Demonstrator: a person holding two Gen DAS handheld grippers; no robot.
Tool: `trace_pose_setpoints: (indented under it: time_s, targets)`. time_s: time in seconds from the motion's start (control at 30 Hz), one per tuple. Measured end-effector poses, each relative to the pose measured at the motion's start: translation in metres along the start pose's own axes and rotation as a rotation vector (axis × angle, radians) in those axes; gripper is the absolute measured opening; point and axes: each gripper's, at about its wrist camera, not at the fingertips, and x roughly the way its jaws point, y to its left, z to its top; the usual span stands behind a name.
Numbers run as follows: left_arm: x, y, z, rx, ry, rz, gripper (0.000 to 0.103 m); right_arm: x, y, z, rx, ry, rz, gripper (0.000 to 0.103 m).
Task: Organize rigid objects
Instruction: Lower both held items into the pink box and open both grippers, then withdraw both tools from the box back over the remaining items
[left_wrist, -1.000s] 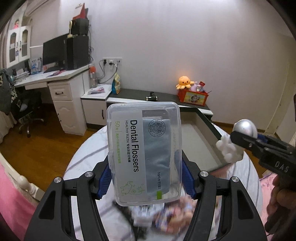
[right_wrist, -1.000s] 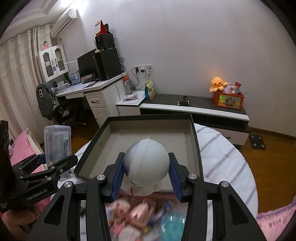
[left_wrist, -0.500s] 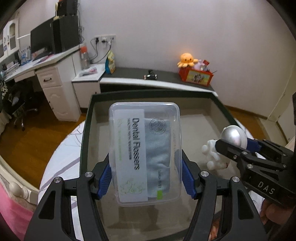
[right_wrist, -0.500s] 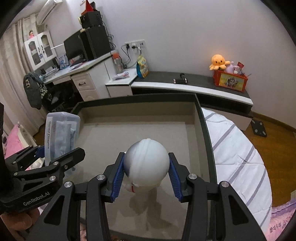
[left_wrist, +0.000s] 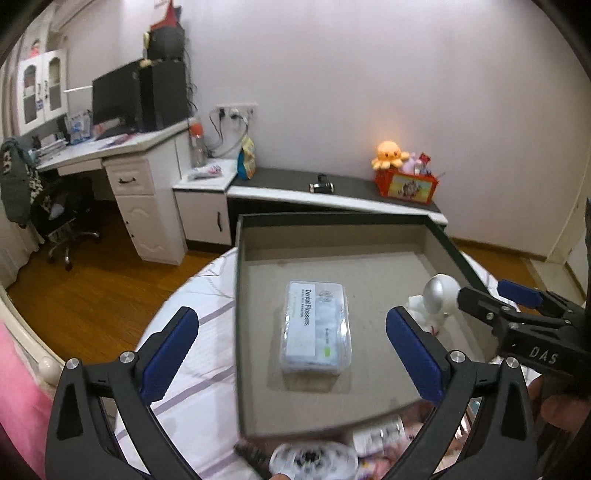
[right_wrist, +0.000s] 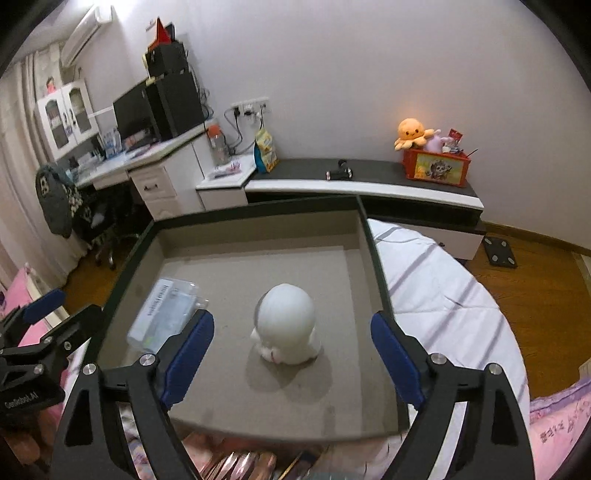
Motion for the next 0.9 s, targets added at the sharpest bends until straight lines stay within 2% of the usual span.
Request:
trace_pose_setpoints:
  time_s: [0.43, 0.63, 0.9]
  targets:
    - [-0.099, 0.007, -0.026, -0.003, -0.127, 0.025, 0.103, -0.115, 0.017, -0.031, 0.011, -0.174, 0.011, 0.088]
    - [-0.134, 0.009, -0.044, -0.014, -0.158, 0.037, 0.103, -0.148, 0.021, -0.058, 0.019, -0.204, 0.009, 0.088]
    - [-0.164, 0.007, -0.080, -0.029, -0.165, 0.043, 0.103, -0.170, 0.023, -0.091, 0.018, -0.215, -0.011, 0.088]
